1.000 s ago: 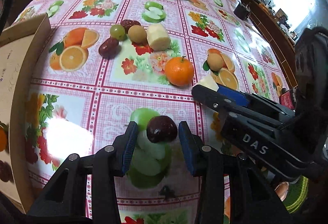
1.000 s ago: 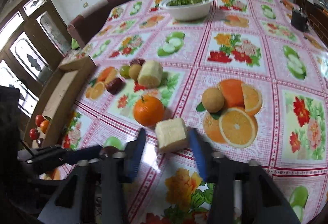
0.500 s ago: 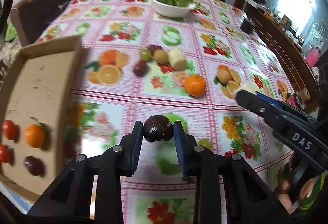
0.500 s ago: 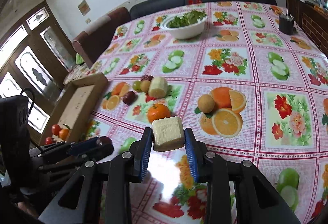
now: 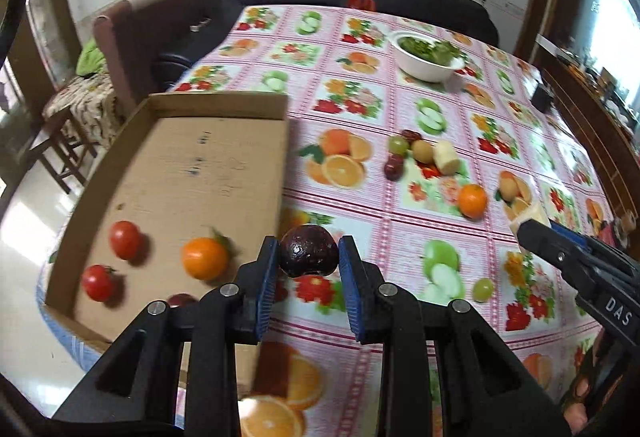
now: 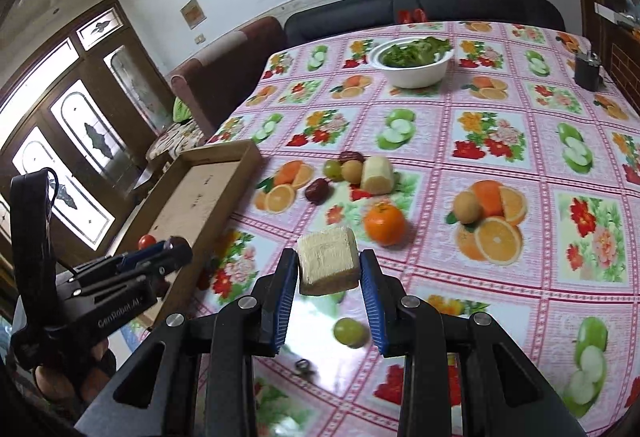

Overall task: Organize fruits
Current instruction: 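Carry plum in left tool over box while right tool carries yellow cube there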

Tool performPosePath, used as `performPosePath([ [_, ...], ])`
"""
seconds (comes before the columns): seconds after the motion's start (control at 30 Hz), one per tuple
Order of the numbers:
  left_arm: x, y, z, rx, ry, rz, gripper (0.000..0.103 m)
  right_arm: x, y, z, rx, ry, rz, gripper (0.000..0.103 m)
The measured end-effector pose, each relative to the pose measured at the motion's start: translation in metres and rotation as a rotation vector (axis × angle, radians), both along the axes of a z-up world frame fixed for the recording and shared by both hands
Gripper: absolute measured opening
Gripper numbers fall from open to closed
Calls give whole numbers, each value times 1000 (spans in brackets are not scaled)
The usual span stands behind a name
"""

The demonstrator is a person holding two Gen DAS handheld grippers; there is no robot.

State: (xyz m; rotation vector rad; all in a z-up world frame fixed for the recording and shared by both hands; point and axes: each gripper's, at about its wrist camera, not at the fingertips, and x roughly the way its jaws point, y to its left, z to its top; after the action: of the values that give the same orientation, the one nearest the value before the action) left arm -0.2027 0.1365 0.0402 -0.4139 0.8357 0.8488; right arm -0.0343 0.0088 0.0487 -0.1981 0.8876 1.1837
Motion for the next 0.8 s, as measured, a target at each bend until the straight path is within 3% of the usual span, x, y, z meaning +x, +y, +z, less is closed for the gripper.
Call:
performPosePath([
  [0.8, -35, 29, -3, -5, -12, 105, 28, -51, 43, -1, -27, -14, 131, 32],
])
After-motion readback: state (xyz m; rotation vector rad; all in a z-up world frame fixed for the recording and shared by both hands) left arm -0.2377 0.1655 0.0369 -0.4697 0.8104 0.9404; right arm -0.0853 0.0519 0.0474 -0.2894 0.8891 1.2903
